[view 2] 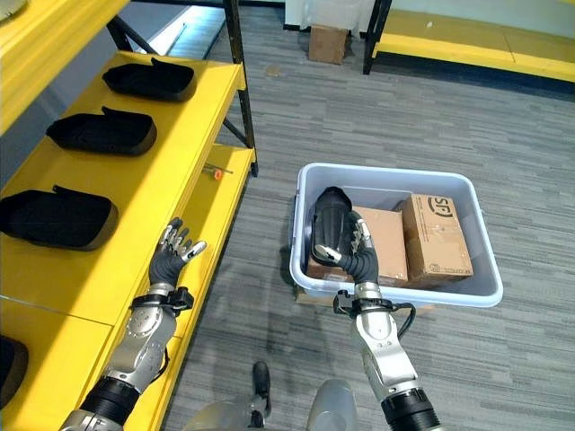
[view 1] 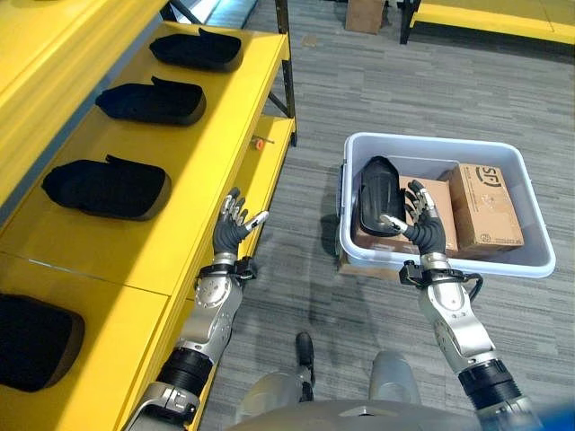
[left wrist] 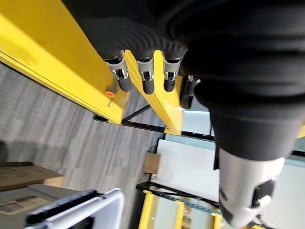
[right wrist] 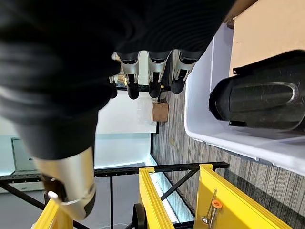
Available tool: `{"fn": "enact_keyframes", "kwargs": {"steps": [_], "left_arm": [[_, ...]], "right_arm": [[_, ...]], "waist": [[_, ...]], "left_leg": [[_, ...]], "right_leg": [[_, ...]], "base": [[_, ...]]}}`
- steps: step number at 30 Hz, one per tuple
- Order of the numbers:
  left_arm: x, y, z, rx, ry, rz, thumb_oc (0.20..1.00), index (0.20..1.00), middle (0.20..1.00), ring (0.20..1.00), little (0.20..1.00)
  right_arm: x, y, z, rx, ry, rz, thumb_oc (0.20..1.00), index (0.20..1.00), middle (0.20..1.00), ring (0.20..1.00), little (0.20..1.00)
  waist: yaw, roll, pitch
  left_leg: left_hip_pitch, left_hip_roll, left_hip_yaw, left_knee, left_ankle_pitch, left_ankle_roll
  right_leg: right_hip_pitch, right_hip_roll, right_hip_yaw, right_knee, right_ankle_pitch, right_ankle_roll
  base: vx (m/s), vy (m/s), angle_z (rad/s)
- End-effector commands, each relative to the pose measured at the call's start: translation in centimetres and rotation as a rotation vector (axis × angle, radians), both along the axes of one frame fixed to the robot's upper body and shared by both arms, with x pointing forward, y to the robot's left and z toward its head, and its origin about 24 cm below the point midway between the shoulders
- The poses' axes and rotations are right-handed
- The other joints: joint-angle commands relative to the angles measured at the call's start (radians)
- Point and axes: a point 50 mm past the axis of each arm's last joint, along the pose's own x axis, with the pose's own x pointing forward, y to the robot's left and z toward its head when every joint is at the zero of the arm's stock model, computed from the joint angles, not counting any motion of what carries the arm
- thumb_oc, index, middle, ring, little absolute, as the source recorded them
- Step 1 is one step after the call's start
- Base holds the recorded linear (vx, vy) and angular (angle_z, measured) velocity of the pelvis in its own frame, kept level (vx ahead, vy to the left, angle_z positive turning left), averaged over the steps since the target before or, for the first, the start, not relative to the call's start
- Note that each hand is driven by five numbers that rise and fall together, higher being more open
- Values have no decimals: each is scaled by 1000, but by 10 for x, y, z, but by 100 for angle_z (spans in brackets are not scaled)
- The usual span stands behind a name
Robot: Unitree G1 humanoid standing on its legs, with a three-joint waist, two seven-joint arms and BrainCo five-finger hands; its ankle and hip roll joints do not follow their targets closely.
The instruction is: Move parts from the plastic box to the shelf.
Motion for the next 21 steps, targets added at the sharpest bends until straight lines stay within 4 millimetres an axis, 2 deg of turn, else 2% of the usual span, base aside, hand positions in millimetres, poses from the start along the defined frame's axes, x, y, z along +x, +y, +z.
{"fn": "enact_keyframes", "kwargs": {"steps": [1,2,3,7,10,16,18,19,21], "left_arm": [[5,8,29,23,-144,31,1000,1000,1000,1000,1000],[4,11,27,19,-137,46,1000,1000,1000,1000,1000],[3,12,26,20,-133,53,1000,1000,1000,1000,1000],[1,9,22,17,-119,47,1000,1000,1000,1000,1000],[-1,7,20,3,-116,42,1000,1000,1000,1000,1000],[0,3,19,-26,-112,24,1000,1000,1000,1000,1000],[1,1,18,-34,-111,18,1000,1000,1000,1000,1000],[1,0,18,-38,-115,15,1000,1000,1000,1000,1000],[1,-1,20,-48,-120,8,1000,1000,1000,1000,1000]], "right_arm": [[10,4,27,-8,-131,20,1000,1000,1000,1000,1000],[11,5,28,-17,-134,21,1000,1000,1000,1000,1000],[11,6,29,-25,-139,24,1000,1000,1000,1000,1000],[9,3,29,-38,-138,23,1000,1000,1000,1000,1000],[9,-3,32,-58,-152,14,1000,1000,1000,1000,1000],[9,-10,34,-62,-160,-4,1000,1000,1000,1000,1000],[8,-12,35,-64,-167,-10,1000,1000,1000,1000,1000],[9,-13,36,-66,-176,-15,1000,1000,1000,1000,1000],[9,-15,40,-74,-194,-18,1000,1000,1000,1000,1000]], "waist": [[-24,-15,-1],[-25,-26,1],[-26,-33,0],[-20,-54,-22],[-27,-48,-53],[-46,-42,-58],[-50,-44,-51],[-49,-47,-42],[-39,-56,-19]], "left_leg": [[-20,83,-16,45,-40,-118],[-3,94,-4,38,-46,-133],[7,97,0,36,-49,-139],[20,95,8,35,-65,-155],[27,129,9,43,-69,-178],[24,202,17,89,-73,-227],[-4,220,12,160,-73,-244],[-36,231,0,239,-58,-256],[-105,222,-58,380,-27,-267]], "right_leg": [[101,49,-78,-397,203,-16],[111,33,-104,-490,247,9],[112,29,-95,-516,270,20],[178,41,-86,-604,275,25],[204,70,-99,-622,247,11],[221,121,-89,-618,186,-21],[234,138,-84,-621,168,-38],[243,147,-81,-622,159,-50],[253,155,-78,-617,149,-69]], "base": [[196,-109,-40],[185,-140,-31],[174,-140,-24],[124,-93,4],[151,-157,-5],[96,-167,-8],[59,-179,-5],[28,-182,1],[3,-131,13]]}}
